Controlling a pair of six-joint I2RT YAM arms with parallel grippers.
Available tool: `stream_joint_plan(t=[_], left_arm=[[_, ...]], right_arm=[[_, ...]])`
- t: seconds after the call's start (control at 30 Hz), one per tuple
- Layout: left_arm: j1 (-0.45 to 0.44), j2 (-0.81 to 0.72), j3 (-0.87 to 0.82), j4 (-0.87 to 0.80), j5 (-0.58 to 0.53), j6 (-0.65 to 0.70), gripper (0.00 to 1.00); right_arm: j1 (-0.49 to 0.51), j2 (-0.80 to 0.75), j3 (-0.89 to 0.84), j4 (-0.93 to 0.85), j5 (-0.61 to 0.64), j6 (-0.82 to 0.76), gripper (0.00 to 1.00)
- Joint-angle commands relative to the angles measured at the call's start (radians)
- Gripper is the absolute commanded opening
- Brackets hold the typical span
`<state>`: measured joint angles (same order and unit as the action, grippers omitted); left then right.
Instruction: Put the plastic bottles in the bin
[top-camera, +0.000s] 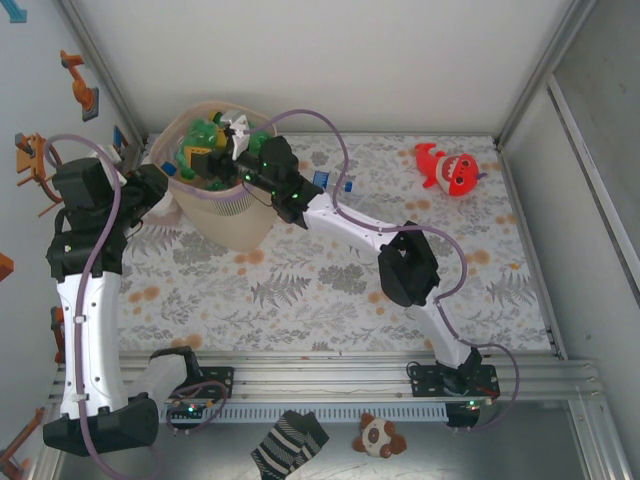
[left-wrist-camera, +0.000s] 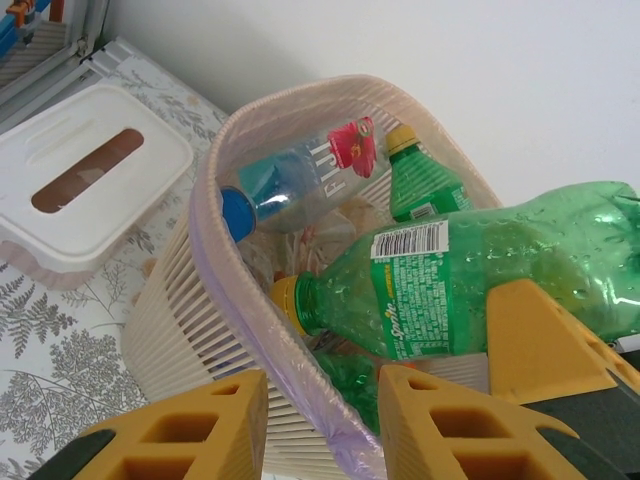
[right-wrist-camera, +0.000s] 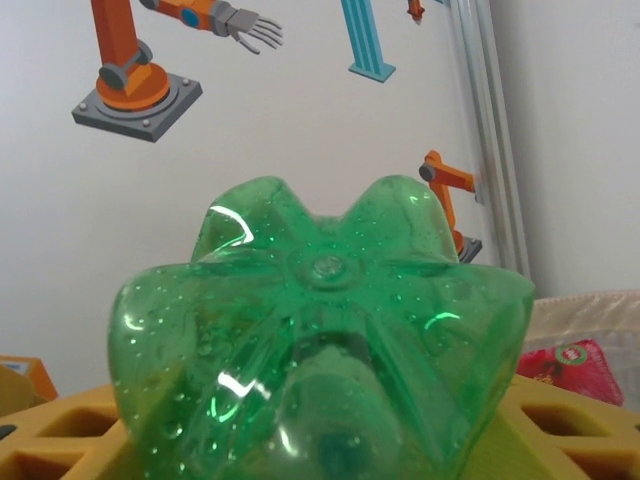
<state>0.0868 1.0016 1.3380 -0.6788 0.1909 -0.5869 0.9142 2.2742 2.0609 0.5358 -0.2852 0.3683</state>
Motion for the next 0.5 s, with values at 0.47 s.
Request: stream_joint_plan(t=[0.47], left_arm=[[0.007, 0.073, 0.067, 0.058, 0.143, 0.013, 0.34]], right_arm=[[0.014, -0.219, -0.142, -0.077, 0.072, -0.097, 0.8]])
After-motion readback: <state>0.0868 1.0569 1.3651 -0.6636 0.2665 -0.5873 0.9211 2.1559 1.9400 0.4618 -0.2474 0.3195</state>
